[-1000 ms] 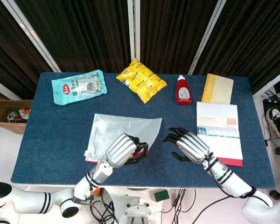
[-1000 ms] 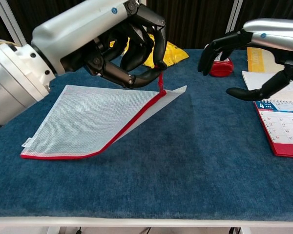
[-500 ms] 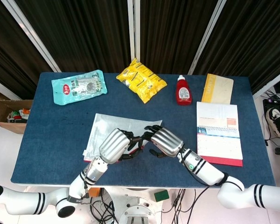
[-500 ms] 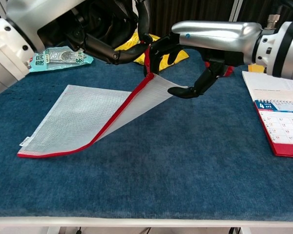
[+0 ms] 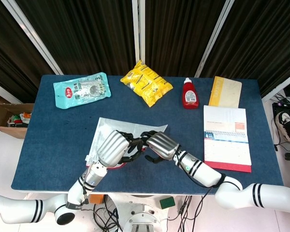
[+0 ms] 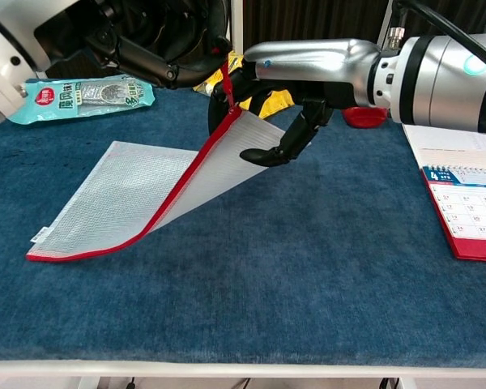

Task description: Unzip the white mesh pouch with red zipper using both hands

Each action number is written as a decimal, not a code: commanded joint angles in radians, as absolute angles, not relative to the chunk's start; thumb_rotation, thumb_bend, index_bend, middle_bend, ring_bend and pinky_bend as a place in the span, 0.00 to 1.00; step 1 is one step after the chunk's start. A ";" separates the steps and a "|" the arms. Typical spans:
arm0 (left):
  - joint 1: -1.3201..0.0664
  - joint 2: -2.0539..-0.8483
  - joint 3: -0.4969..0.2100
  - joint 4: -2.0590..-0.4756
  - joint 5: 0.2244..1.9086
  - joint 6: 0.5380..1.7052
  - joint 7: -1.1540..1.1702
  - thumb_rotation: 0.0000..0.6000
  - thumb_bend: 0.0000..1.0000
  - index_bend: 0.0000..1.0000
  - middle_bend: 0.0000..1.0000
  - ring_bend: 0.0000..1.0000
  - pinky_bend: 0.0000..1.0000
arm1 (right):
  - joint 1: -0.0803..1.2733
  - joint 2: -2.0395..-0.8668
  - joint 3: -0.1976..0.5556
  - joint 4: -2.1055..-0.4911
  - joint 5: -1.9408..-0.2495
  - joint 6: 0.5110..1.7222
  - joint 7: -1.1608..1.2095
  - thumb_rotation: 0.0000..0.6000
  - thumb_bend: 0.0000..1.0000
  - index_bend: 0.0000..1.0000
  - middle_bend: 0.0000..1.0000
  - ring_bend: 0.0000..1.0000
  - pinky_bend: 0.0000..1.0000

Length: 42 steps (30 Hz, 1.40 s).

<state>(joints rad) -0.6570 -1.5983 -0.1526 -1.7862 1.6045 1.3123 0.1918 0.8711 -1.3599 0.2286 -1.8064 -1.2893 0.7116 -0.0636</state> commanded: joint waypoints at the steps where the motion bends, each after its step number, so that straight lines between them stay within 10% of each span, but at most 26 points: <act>1: -0.652 -1.588 -0.152 -1.788 1.608 1.315 0.177 1.00 0.46 0.60 0.80 0.72 0.86 | 0.891 -1.342 0.240 -1.806 -1.274 0.693 -0.047 1.00 0.39 0.42 0.40 0.17 0.28; 29: -0.652 -1.540 -0.155 -1.788 1.631 1.306 0.004 1.00 0.46 0.60 0.80 0.72 0.85 | 0.969 -1.365 0.244 -1.730 -1.281 0.642 0.124 1.00 0.42 0.50 0.44 0.20 0.29; 42: -0.622 -1.587 -0.143 -1.743 1.623 1.352 -0.086 1.00 0.45 0.59 0.79 0.72 0.85 | 0.952 -1.406 0.239 -1.689 -1.341 0.715 0.225 1.00 0.44 0.74 0.55 0.30 0.33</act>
<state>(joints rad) -0.6281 -1.5812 -0.1480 -1.7495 1.6227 1.3462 -0.0837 0.9559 -1.4028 0.2389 -1.6926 -1.3381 0.7090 0.2174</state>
